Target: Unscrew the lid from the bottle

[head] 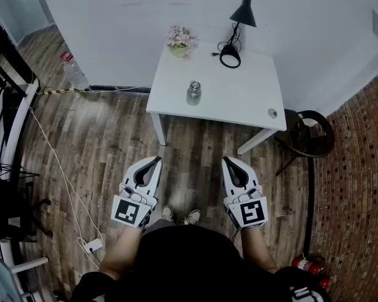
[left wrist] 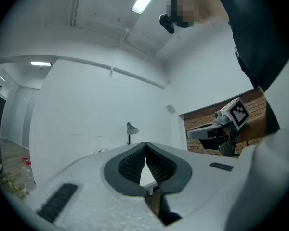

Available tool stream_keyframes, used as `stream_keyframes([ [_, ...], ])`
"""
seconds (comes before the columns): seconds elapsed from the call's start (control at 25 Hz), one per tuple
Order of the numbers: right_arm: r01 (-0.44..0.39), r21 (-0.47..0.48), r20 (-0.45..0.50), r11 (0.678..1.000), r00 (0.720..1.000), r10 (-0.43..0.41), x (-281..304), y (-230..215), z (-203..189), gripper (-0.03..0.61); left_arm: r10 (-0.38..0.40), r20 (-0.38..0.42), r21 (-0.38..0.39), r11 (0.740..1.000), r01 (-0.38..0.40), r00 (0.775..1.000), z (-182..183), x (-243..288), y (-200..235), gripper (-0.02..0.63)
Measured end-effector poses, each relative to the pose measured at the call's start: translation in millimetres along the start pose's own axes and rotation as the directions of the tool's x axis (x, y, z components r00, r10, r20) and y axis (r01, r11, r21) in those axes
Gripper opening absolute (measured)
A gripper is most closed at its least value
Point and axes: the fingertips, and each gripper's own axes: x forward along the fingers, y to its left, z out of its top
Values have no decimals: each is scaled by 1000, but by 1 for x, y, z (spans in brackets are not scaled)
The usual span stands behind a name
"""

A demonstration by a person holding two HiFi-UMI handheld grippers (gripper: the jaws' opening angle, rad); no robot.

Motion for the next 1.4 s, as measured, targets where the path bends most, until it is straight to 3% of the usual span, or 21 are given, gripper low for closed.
stream_keyframes([
  [0.24,-31,36,6,999,1000,30,-6,-10,-7,12,13,10,50,999,-14,1000,-5,7,-10,23],
  [0.4,-78,70,14,994,997,78,-8,-12,-18,12,29,-23,14,999,-29,999,-9,9,-21,23],
  [0.8,-73,99,-8,992,997,74,-1,-22,-34,12,43,-56,22,999,-42,997,-29,19,-15,23],
  [1.12,-10,105,-90,994,996,19,37,-52,-59,14,-64,-52,-36,997,62,997,-49,91,9,23],
  [1.4,-3,65,-134,998,991,11,112,-90,-53,14,-88,3,-38,995,88,996,-48,171,72,23],
])
